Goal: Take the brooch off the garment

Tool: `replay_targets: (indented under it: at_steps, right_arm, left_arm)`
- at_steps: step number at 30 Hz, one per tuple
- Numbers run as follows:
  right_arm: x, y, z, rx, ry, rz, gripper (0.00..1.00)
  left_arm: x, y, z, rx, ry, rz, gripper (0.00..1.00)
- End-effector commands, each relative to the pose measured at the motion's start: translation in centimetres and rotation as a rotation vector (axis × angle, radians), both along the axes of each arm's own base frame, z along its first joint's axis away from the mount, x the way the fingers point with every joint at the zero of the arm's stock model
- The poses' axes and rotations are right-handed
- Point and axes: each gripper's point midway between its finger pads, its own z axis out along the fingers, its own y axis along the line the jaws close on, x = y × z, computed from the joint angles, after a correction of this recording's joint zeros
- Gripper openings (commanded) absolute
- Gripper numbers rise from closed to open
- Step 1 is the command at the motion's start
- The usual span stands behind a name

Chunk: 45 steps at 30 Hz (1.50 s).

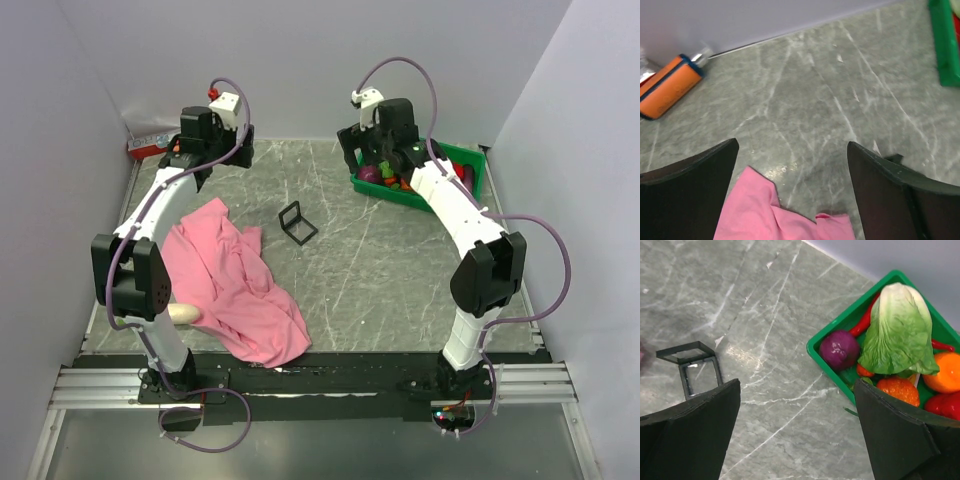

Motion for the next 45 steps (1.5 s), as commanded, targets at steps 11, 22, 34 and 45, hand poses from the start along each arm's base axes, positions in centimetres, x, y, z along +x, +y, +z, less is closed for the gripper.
replay_targets:
  at_steps: [11,22,34,45]
  right_arm:
    - [-3.7,5.9,0.0,0.023,0.026,0.509,0.93]
    - [-2.4,5.7,-1.3,0.043,0.080,0.414,0.93]
    - [-3.7,1.9,-2.3,0.027,0.086,0.279,0.94]
    - [-3.6,-1.8,-2.3,0.013,0.092,0.208,0.94]
  left_arm:
    - [-6.3,-3.2,-4.4,0.103,0.250,-0.336,0.95]
    - [-6.8,-8.6,-7.8,0.056,0.393,-0.422,0.86]
    - [-6.6,-13.3,-13.0,0.156,0.428,-0.440,0.73]
    - [-5.2,-14.8,-14.2,0.183,0.415,-0.464,0.37]
